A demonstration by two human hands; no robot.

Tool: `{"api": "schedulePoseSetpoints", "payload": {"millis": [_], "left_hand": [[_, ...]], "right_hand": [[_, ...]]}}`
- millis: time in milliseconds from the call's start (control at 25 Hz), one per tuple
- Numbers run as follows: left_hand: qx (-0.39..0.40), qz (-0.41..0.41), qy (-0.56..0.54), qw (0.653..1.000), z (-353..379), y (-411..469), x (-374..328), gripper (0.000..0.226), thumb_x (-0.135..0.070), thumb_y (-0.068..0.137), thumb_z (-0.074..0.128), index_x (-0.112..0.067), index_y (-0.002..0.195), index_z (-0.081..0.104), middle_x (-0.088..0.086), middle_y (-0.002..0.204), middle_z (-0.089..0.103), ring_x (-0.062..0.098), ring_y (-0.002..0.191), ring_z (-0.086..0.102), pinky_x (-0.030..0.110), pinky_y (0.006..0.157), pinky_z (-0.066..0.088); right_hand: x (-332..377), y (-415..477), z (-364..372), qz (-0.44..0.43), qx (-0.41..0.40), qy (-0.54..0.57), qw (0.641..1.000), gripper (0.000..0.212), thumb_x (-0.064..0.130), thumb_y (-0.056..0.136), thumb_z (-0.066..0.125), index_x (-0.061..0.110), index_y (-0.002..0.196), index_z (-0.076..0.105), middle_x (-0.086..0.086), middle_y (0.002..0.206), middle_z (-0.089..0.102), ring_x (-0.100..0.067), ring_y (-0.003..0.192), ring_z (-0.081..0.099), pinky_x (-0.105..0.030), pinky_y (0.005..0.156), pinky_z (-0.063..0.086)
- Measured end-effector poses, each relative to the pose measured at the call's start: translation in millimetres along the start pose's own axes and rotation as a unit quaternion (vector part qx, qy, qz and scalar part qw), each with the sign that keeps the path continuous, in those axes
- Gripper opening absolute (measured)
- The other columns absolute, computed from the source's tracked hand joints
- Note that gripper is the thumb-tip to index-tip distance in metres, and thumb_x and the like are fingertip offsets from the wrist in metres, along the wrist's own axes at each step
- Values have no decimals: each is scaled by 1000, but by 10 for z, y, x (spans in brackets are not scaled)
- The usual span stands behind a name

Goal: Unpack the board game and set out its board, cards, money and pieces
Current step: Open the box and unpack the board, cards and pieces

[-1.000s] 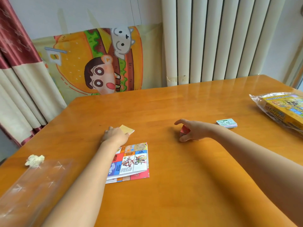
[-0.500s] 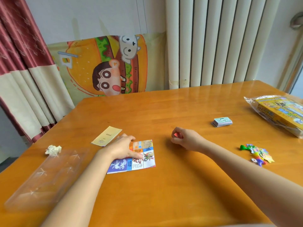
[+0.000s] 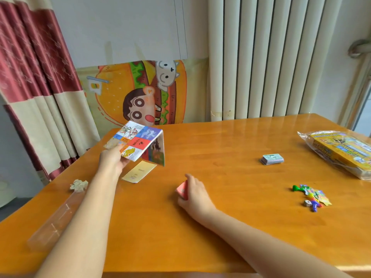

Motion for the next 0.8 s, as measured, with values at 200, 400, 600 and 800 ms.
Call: {"api": "schedulePoseSetpoints", "payload": {"millis": [200,400,600,800], "left_hand": [[71,-88,-158,981,2,-98,-17,30,6,96,33,-1,122,45,13,100,60,24,109,60,35,80,50],[86,-82,-212,970,-110,-167,-71,25,6,97,33,0,116,48,12,102,62,24,120,55,37,86,49],[158,-72,-238,956,114,-347,-101,23,4,97,33,-6,108,51,11,100,64,22,97,64,35,75,52],[219,-124,-212,944,707,-591,165,23,3,98,33,-6,107,52,11,100,64,21,92,63,34,77,50]], "right_hand": [[603,145,541,-45,45,-1,998,71,28,89,60,8,146,24,-11,137,40,-28,127,35,-35,109,30],[725,181,656,-61,102,-11,993,78,44,85,65,13,146,27,-7,136,39,-25,127,33,-38,108,34],[501,308,295,-56,83,79,992,74,54,86,59,13,143,35,-10,137,40,-25,131,33,-37,111,28],[-630,708,-833,-4,-73,-137,988,43,23,91,56,14,133,48,-11,136,43,-30,127,38,-33,106,28]]}}
Point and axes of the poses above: each hand's wrist, its own y-axis towards the middle knuckle, its own z-axis out of the palm, x = y × z, the point moved 4 cm from there along y, towards the middle knuckle
